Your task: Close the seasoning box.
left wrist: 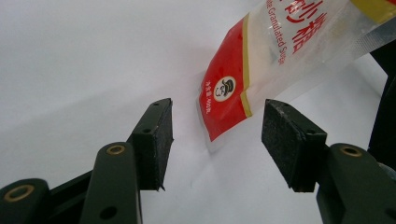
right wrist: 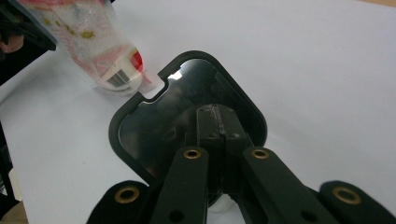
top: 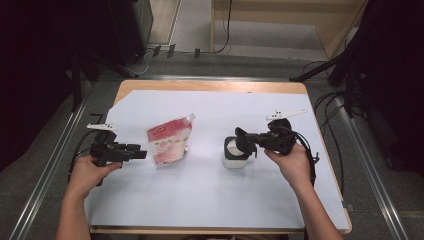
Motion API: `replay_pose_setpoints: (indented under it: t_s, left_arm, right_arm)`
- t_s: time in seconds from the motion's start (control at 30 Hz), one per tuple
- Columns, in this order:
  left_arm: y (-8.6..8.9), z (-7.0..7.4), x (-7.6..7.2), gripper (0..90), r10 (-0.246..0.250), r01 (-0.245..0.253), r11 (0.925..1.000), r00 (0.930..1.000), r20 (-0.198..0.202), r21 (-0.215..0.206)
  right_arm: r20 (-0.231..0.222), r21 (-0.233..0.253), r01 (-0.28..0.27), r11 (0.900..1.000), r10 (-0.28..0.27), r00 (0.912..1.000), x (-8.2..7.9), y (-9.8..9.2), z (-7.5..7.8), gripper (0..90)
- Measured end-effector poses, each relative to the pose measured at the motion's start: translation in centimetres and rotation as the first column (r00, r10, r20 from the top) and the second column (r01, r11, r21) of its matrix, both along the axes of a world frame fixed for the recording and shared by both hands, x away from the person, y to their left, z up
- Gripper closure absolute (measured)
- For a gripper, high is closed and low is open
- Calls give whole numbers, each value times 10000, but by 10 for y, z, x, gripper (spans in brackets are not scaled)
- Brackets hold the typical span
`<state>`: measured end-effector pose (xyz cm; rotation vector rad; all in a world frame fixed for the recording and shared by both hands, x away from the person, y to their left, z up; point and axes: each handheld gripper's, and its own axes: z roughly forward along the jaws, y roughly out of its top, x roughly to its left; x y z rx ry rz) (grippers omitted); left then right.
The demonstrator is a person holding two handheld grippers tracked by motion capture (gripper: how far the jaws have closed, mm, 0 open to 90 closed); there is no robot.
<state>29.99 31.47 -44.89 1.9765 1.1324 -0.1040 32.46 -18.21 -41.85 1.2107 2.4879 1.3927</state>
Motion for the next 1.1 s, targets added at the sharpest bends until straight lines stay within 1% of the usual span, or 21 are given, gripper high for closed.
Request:
replay_pose_setpoints:
  t_s: [0.07,0.37,0.5,0.67,0.83,0.93,1.0,1.1]
  left_arm:
    - [0,-1,0,447,17,-17,10000,10000,-17,-18]
    - [-1,-1,0,446,22,-22,10000,10000,-94,14]
    - [-2,-1,0,445,-25,25,10000,10000,-70,28]
    - [-1,-2,1,445,23,-23,10000,10000,-89,1]
    - [-1,-2,0,445,33,-33,10000,9999,-123,14]
    - [-2,-3,1,445,23,-23,10000,9999,-136,29]
    - [-2,-3,1,445,6,-5,10000,9999,-143,46]
    - [-3,-3,1,444,-8,9,10000,9999,-138,94]
  right_arm:
    - [30,-83,-113,9999,114,9999,0,4,-2,900]
    - [-162,-423,-448,9981,442,9989,0,17,-13,900]
    - [-160,-580,-590,9966,581,9982,-2,22,-16,900]
    - [-91,-480,-671,9966,667,9977,-2,25,-17,900]
    - [-46,-513,-701,9962,700,9975,-2,25,-16,896]
    - [3,-429,-740,9963,741,9973,-3,26,-16,807]
    - [240,-439,-701,9966,712,9972,-2,25,-15,734]
    - [348,-284,-602,9978,612,9975,-2,22,-14,684]
